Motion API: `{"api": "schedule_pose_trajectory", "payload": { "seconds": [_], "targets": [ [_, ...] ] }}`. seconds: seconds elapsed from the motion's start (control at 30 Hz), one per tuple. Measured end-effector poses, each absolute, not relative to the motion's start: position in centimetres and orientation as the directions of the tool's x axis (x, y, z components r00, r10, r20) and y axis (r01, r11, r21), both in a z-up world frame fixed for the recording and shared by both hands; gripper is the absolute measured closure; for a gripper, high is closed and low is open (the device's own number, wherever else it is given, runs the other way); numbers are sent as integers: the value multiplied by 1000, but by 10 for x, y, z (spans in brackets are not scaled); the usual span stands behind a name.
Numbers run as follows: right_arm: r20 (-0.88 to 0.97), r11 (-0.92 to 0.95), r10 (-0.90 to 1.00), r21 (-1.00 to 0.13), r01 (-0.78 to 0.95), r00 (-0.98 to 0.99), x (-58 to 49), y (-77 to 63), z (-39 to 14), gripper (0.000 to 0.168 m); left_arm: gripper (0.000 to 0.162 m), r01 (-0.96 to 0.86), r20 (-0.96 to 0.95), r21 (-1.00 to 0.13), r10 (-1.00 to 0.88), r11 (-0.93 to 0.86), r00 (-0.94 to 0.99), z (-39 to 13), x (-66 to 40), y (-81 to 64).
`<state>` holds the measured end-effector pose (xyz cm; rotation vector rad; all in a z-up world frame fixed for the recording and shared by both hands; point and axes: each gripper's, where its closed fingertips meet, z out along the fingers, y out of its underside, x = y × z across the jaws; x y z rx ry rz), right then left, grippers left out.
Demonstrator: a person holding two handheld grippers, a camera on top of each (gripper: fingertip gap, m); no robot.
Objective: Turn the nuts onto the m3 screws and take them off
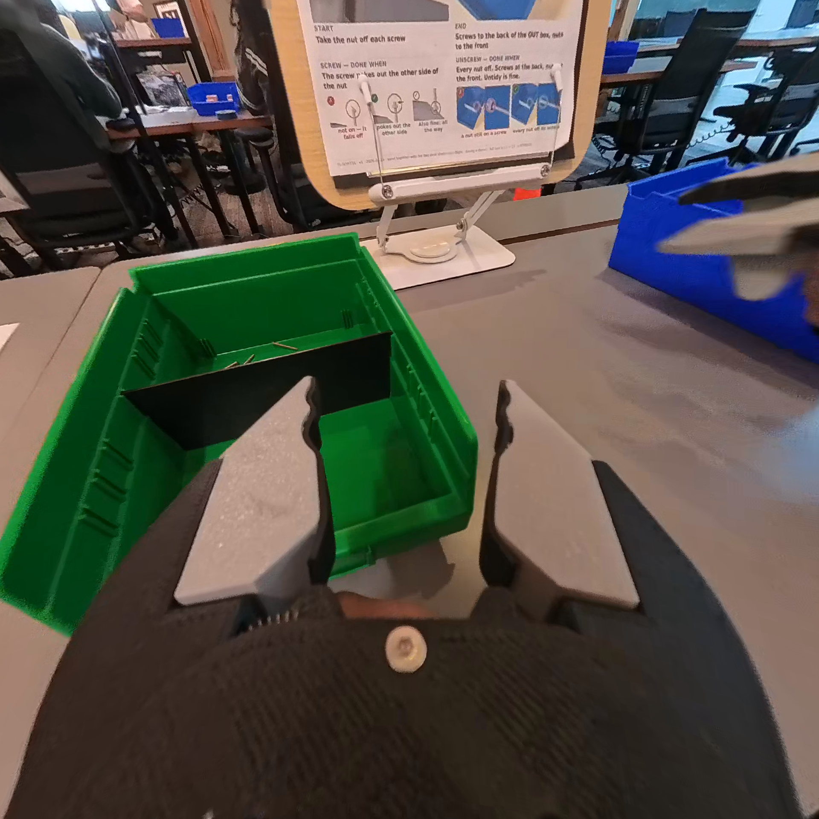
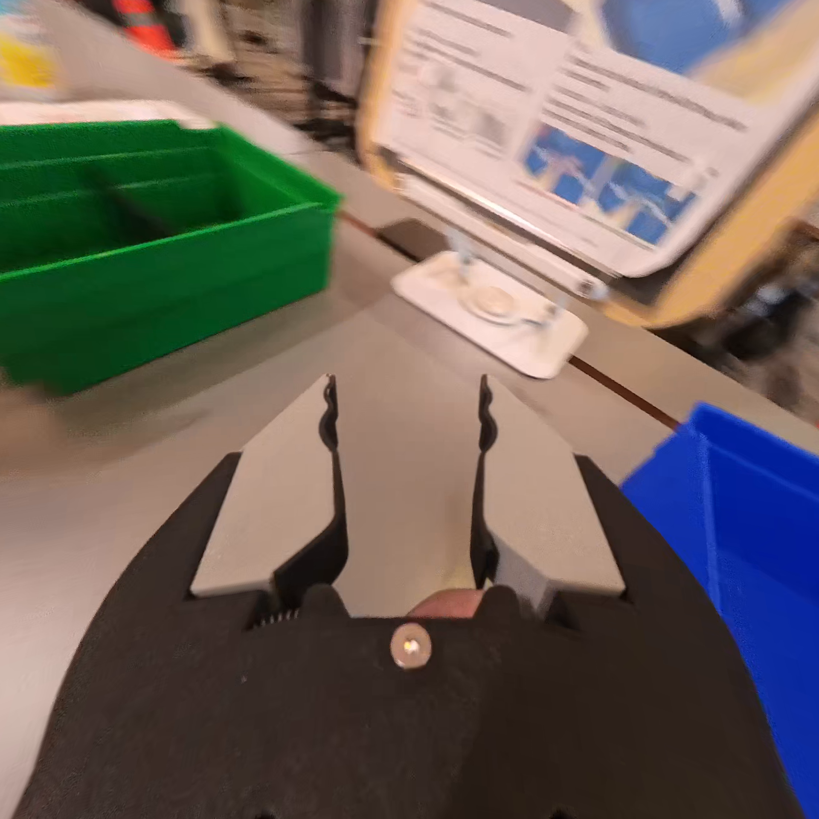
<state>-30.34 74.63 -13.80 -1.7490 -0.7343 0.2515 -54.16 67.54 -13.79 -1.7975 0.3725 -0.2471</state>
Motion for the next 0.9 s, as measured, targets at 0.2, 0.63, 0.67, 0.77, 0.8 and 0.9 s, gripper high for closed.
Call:
{"api": "schedule_pose_trajectory", "payload": {
  "seconds": [0.2,0.63,0.67,0.77,0.8,0.9],
  "targets": [
    [422,-12,813,-677,736,401,-207,630,-147,126,84,-71,39,-968,-424,-239,905,-134,-552,668],
    [320,-357,855,-209,911,408,-43,657,-261,134,84,-109,-2,-975,-480,-196,877,-116,-544,650],
    [298,-398,843,-216,891,449,-44,656,-263,132,84,-110,-3,-975,-478,-195,878,-115,-545,649],
    [256,-492,805,-218,843,536,-47,647,-263,131,84,-110,-7,-976,-471,-190,882,-113,-549,647],
    [271,-488,802,-217,846,532,-49,642,-263,132,85,-107,-6,-976,-469,-189,883,-113,-549,647],
    [299,-504,775,-239,830,557,-51,630,-262,133,85,-99,4,-976,-469,-193,883,-113,-550,648]
  ]
}}
